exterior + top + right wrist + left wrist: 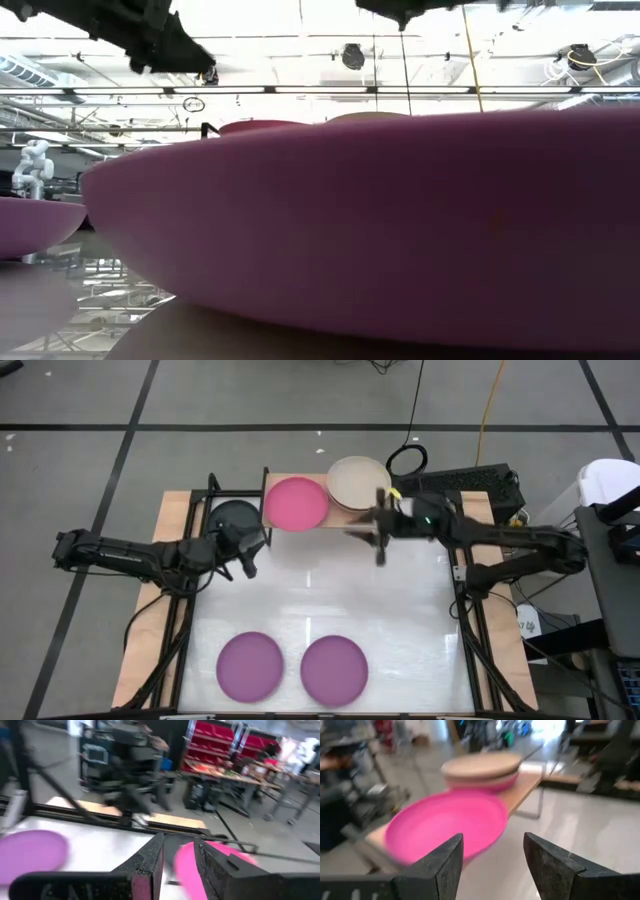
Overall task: Place and stack plates onto a shelf
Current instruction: Stack the black plate on top of the pink plate on the shelf
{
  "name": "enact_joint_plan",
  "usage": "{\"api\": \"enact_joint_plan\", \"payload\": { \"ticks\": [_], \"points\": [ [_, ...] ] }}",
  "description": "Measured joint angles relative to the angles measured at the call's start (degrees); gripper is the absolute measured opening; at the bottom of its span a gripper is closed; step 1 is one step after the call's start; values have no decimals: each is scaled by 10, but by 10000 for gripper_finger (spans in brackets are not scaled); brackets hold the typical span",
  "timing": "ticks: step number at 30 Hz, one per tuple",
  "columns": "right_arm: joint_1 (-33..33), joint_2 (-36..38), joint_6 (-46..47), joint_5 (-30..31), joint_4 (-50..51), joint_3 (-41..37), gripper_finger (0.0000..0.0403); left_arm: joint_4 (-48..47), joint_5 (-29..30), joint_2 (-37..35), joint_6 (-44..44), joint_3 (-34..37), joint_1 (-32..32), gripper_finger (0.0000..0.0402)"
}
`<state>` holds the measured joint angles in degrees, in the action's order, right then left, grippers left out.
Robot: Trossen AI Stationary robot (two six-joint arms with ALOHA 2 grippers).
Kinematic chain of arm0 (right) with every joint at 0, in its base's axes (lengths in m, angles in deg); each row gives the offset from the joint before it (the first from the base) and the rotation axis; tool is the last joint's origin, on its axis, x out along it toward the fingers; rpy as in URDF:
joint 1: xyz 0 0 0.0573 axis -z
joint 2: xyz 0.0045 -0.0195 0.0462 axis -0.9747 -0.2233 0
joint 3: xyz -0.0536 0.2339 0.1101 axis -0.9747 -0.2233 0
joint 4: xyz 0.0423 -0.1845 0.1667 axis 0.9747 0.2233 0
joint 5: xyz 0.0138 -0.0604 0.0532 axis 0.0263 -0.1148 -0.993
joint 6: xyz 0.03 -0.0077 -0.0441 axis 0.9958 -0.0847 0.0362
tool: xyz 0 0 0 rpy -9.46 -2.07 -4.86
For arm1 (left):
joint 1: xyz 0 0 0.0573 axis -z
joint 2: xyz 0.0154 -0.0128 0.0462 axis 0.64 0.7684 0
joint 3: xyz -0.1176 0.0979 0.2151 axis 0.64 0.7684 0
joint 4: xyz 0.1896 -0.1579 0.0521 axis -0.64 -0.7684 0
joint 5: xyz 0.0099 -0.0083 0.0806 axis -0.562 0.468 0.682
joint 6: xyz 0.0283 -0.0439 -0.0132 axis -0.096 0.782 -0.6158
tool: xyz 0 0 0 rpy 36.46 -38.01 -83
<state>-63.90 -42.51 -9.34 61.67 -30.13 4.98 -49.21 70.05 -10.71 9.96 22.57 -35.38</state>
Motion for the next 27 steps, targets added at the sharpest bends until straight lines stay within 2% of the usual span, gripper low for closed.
{"api": "enact_joint_plan", "payload": {
  "ticks": [6, 11, 15, 19, 23, 27],
  "points": [
    [-77, 106, 23, 3, -131, -163, 89, -164, 50, 35, 75, -32, -3, 213],
    [-138, 154, 21, 69, -173, -237, 89, -267, 34, 92, 148, -54, -24, 213],
    [-170, 162, 9, 119, -175, -257, 89, -329, 4, 139, 215, -62, -62, 213],
    [-184, 157, 6, 122, -175, -267, 89, -370, -35, 187, 254, -62, -102, 213],
    [-190, 152, -11, 122, -172, -273, 91, -400, -71, 231, 262, -62, -147, 213],
    [-189, 152, -10, 122, -171, -274, 120, -408, -88, 264, 241, -62, -191, 213]
  ]
}}
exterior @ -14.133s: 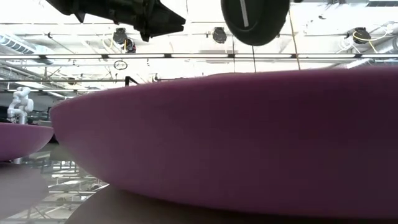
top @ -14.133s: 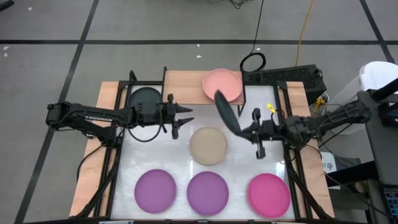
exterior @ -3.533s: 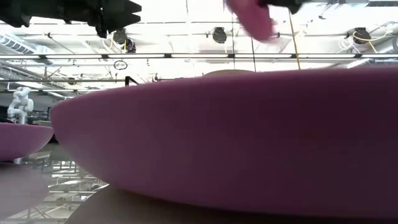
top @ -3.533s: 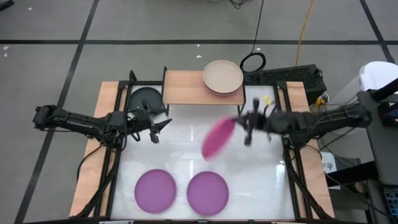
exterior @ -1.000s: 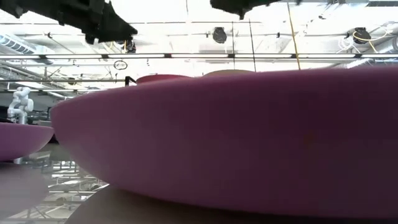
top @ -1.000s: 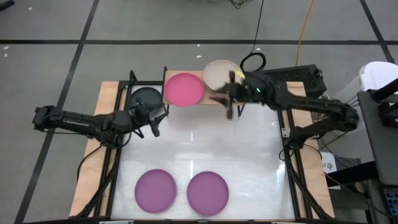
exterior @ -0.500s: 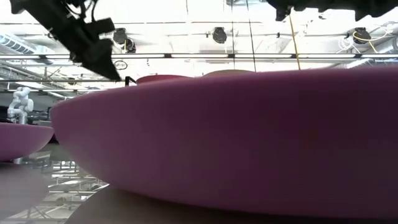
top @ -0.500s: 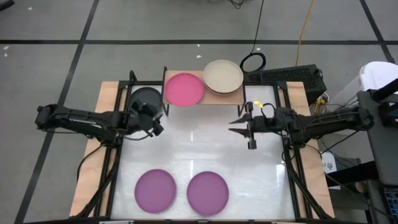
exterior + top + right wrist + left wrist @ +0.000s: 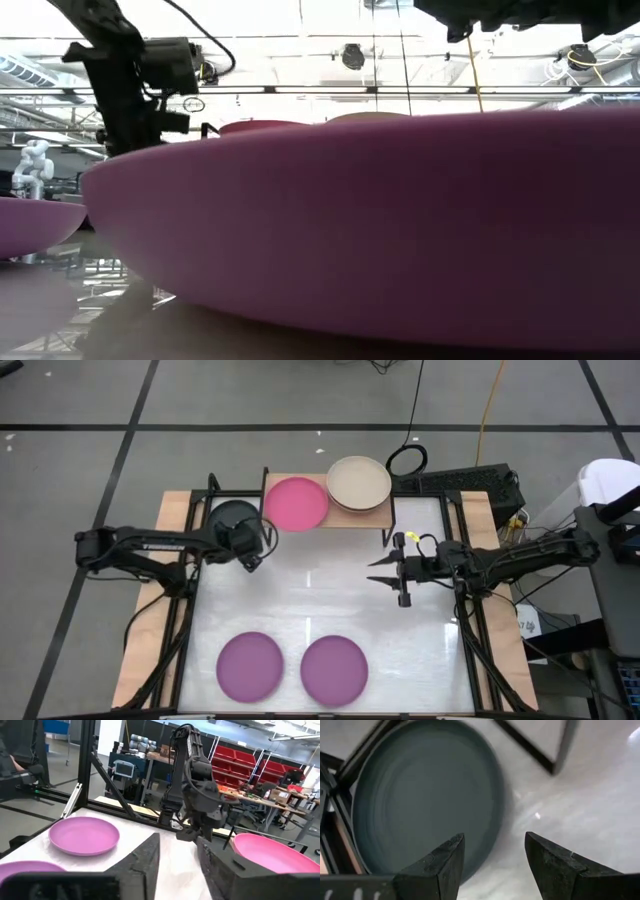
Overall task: Place and stack plates onto a shelf
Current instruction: Stack the black plate on top of the pink plate on the shelf
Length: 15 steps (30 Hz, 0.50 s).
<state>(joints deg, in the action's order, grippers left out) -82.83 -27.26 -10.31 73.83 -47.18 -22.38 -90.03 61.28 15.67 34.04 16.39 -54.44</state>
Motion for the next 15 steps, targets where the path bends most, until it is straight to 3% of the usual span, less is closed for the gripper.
{"api": "enact_joint_plan", "payload": {
  "ticks": [8, 15],
  "points": [
    [0, 0, 6, 1, -1, 0, 209, 12, -41, 31, -70, 0, -69, 213],
    [0, 0, 10, 2, -2, 0, 230, 16, -75, 58, -100, 0, -95, 213]
  ]
}}
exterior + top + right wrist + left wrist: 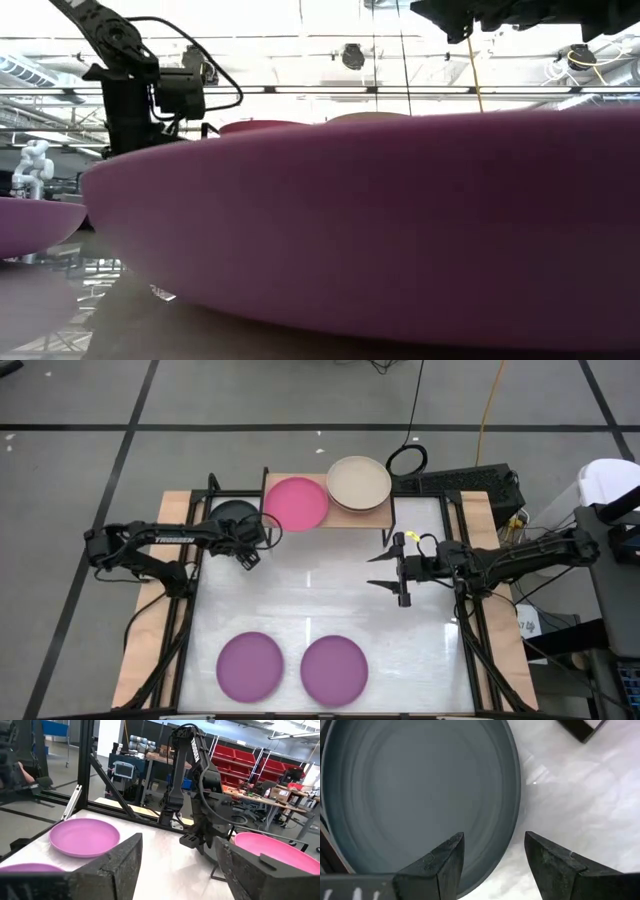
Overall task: Place and stack plates onto a shelf
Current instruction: Stack the black plate on top of the pink plate on the shelf
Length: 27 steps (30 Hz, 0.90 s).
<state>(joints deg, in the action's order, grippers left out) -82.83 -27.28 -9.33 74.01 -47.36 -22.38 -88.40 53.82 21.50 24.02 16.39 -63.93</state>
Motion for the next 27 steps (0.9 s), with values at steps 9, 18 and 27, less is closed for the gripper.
{"api": "enact_joint_plan", "payload": {
  "ticks": [9, 18, 27],
  "points": [
    [0, 0, 11, 0, 0, 0, 223, 21, 1, 51, -10, 0, -28, 213],
    [0, 0, 11, -1, 0, 0, 222, 36, 0, 74, -19, 0, -30, 55],
    [0, 0, 26, -1, 2, 0, 222, 24, 14, 13, 17, 0, -3, 15]
  ]
}}
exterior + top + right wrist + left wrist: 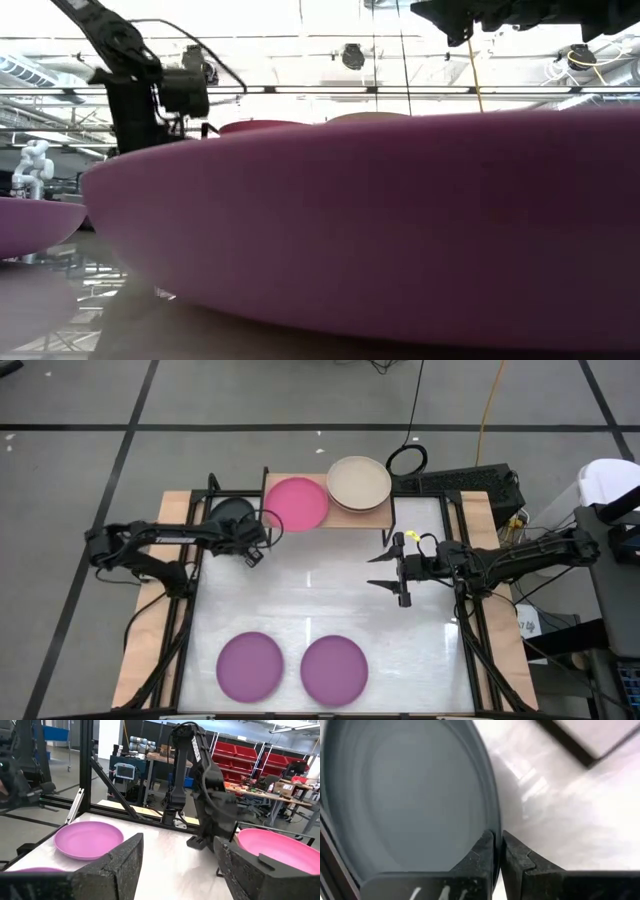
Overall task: Place and stack plates onto a shelf
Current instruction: Stack the black plate on top of the pink plate on the shelf
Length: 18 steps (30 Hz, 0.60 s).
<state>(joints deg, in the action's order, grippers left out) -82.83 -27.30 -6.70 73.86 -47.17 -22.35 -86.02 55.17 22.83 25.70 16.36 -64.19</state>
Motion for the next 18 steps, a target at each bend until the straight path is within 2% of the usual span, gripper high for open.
{"api": "enact_joint_plan", "payload": {
  "ticks": [8, 14, 18],
  "points": [
    [0, 0, 15, 0, 10, 0, 222, -50, 33, -148, 67, 2, 40, 13],
    [0, 0, 16, 0, 11, 0, 222, -54, 79, -254, 65, -16, 52, 13],
    [0, 0, 16, 0, 9, 0, 221, -60, 116, -294, 52, -51, 54, 13]
  ]
}}
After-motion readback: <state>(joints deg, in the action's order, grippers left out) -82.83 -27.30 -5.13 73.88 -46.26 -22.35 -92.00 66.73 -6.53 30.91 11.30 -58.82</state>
